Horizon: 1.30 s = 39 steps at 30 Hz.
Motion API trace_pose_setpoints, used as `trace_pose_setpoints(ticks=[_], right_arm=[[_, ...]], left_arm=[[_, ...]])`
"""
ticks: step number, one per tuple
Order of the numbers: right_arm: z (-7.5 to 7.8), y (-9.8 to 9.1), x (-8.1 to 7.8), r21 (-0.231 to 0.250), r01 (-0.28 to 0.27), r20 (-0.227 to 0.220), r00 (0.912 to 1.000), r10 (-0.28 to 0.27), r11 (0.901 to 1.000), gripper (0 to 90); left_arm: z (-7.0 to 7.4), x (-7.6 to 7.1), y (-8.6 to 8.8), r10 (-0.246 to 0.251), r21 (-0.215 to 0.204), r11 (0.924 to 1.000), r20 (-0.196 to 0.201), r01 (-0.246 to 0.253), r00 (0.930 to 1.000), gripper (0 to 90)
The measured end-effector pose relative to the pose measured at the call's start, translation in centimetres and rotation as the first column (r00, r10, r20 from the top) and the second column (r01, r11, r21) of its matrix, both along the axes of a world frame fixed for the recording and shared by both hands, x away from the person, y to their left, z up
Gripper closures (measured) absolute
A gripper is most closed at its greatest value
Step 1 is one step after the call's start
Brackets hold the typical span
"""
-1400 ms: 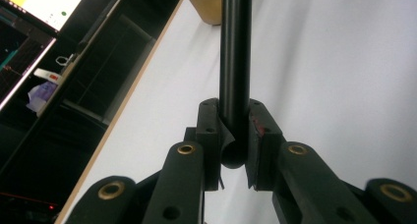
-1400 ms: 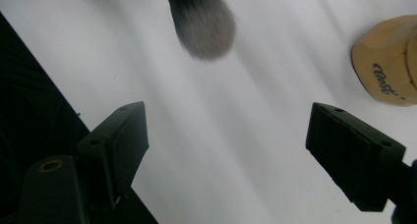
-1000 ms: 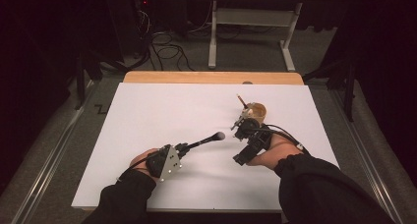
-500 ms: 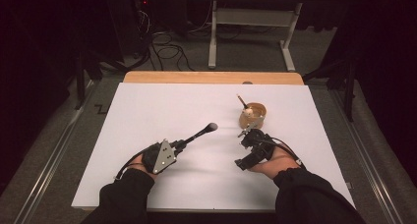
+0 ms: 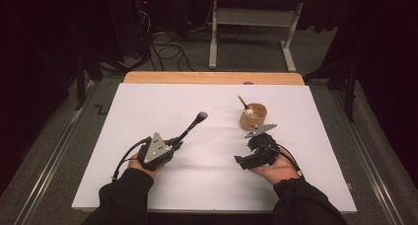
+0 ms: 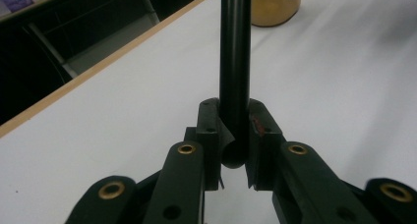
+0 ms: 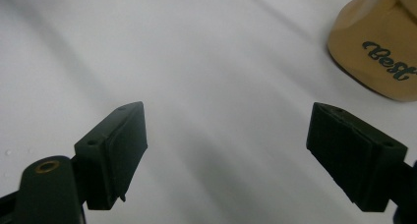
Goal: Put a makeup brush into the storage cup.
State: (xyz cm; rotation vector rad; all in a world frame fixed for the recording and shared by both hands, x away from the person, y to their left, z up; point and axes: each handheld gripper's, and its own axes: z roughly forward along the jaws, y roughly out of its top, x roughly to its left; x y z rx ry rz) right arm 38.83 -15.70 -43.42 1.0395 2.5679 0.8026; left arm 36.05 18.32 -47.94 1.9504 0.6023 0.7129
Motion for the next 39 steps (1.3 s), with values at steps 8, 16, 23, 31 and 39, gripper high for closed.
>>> trace_pose_setpoints(ticks=[8,16,23,31,39], right_arm=[[-1.0,-0.8,-0.2,0.114,0.056,0.080,0.9947,-0.065,0.9920,16.0],[-2.0,-1.9,-0.8,0.231,0.096,0.146,0.9804,-0.132,0.9681,15.6],[-2.9,-2.9,-2.0,0.302,0.098,0.256,0.9498,-0.180,0.9481,15.7],[-2.9,-4.3,-2.9,0.394,0.099,0.297,0.9269,-0.229,0.9136,15.6],[-3.0,-4.6,-3.1,0.437,0.094,0.298,0.9232,-0.243,0.8947,15.8]], left_arm=[[-0.1,0.5,0.7,0.015,-0.096,0.9952,-0.072,-0.022,0.9973,79.0],[-0.1,0.7,1.0,0.010,-0.145,0.9891,-0.111,-0.027,0.9938,79.0],[-0.1,0.6,1.1,0.000,-0.194,0.9806,-0.141,-0.027,0.9901,79.1],[0.0,0.5,1.4,-0.007,-0.256,0.9658,-0.177,-0.040,0.9842,79.1],[0.0,0.5,1.2,-0.049,-0.322,0.9464,-0.210,-0.021,0.9765,79.1]])
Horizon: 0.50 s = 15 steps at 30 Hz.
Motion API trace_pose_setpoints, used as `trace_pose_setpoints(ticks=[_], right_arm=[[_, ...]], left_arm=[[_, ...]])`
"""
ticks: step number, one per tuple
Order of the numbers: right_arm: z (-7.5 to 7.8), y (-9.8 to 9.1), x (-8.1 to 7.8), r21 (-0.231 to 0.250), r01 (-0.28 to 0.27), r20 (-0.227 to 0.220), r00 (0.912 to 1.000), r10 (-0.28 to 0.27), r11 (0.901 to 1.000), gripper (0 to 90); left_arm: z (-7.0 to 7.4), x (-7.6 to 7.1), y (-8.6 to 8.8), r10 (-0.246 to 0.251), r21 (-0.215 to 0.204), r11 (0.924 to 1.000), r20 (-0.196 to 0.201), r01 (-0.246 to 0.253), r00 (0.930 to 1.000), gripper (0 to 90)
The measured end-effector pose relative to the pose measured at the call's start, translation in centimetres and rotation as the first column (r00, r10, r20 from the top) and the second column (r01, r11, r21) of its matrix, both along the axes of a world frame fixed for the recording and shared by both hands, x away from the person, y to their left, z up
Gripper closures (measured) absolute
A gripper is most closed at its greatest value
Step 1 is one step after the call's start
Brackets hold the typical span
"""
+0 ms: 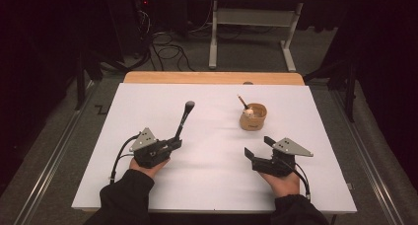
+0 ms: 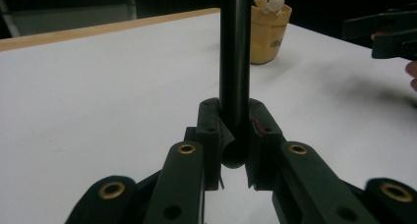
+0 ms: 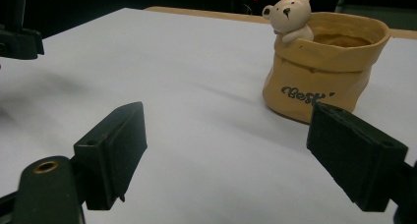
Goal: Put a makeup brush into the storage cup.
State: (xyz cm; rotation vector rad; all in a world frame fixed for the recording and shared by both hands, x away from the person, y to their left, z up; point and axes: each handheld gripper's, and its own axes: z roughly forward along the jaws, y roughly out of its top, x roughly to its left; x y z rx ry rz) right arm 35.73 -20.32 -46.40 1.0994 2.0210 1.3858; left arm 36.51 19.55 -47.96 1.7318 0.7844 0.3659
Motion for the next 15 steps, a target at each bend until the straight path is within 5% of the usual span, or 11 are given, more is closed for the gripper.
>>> trace_pose_setpoints(ticks=[15], right_arm=[[-0.16,0.37,-0.02,0.014,-0.017,0.004,0.9998,0.017,0.9998,16.1]], left_arm=[[0.26,-0.27,-0.68,-0.024,-0.060,0.9979,0.004,0.024,0.9997,79.1]])
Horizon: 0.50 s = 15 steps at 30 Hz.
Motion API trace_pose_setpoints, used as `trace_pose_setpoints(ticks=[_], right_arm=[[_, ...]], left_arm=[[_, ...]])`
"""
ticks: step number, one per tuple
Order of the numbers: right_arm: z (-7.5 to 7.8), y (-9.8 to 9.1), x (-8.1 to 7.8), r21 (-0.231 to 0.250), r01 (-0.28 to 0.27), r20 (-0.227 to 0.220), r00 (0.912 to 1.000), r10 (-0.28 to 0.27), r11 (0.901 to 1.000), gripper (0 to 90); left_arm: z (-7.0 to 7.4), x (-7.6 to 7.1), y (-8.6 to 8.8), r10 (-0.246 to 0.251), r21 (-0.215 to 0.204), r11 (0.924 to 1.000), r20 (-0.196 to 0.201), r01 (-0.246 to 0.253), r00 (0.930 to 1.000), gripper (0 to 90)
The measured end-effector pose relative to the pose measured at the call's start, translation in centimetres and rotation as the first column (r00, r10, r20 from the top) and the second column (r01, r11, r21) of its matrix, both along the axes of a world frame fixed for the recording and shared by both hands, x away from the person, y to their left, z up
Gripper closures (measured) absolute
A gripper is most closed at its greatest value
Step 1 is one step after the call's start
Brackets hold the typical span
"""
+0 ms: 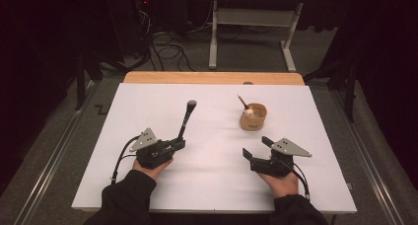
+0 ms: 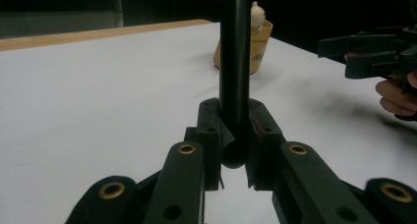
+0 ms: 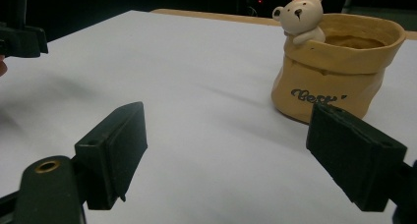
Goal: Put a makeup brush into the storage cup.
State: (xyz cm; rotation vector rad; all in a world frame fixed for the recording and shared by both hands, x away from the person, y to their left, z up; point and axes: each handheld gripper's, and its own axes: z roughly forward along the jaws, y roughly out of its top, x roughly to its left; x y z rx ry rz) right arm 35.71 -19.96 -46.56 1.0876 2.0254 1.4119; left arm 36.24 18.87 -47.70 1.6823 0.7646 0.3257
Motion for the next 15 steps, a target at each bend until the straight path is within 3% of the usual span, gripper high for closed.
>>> trace_pose_setpoints(ticks=[15], right_arm=[[-0.1,0.4,-0.1,0.002,-0.017,0.000,0.9999,0.017,0.9999,16.6]], left_arm=[[0.5,-0.5,-1.3,-0.035,0.006,0.9994,0.033,0.035,0.9989,79.1]])
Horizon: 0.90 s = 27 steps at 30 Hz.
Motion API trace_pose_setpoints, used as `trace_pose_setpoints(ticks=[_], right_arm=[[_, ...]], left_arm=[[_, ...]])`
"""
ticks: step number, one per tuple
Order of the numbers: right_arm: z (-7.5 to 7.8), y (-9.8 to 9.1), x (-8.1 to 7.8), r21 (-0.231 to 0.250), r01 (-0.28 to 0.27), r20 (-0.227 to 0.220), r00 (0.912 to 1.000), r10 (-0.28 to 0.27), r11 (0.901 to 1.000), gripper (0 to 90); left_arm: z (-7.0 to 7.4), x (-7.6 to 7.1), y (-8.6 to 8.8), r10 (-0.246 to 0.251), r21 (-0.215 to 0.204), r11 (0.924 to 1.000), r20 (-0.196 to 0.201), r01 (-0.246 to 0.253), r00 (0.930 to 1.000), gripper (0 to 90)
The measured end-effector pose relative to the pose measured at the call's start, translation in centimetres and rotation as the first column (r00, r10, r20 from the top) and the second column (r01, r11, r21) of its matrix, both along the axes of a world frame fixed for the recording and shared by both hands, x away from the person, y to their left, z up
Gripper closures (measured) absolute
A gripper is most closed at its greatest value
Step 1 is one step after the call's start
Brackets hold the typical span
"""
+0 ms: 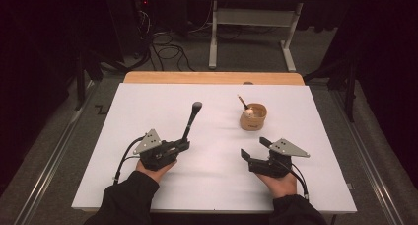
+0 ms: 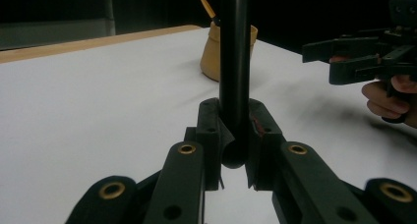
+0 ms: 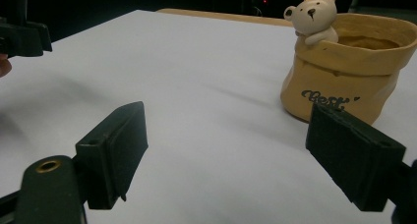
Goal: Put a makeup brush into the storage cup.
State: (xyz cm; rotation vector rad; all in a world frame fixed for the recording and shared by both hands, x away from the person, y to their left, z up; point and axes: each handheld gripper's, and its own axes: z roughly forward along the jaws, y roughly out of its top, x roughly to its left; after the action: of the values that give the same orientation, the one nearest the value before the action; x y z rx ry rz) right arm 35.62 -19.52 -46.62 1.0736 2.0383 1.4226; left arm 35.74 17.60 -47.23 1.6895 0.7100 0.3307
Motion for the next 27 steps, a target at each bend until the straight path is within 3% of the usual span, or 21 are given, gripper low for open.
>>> trace_pose_setpoints(ticks=[14,27], right_arm=[[0.0,0.2,-0.1,-0.006,-0.011,0.003,0.9999,0.011,0.9999,16.7],[0.2,1.1,-0.4,-0.004,-0.033,0.011,0.9994,0.034,0.9994,16.7]], left_arm=[[0.2,-0.7,-1.5,-0.039,0.014,0.9991,0.022,0.039,0.9990,79.1],[-0.2,-0.9,-2.6,-0.064,0.021,0.9977,0.013,0.064,0.9978,79.1]])
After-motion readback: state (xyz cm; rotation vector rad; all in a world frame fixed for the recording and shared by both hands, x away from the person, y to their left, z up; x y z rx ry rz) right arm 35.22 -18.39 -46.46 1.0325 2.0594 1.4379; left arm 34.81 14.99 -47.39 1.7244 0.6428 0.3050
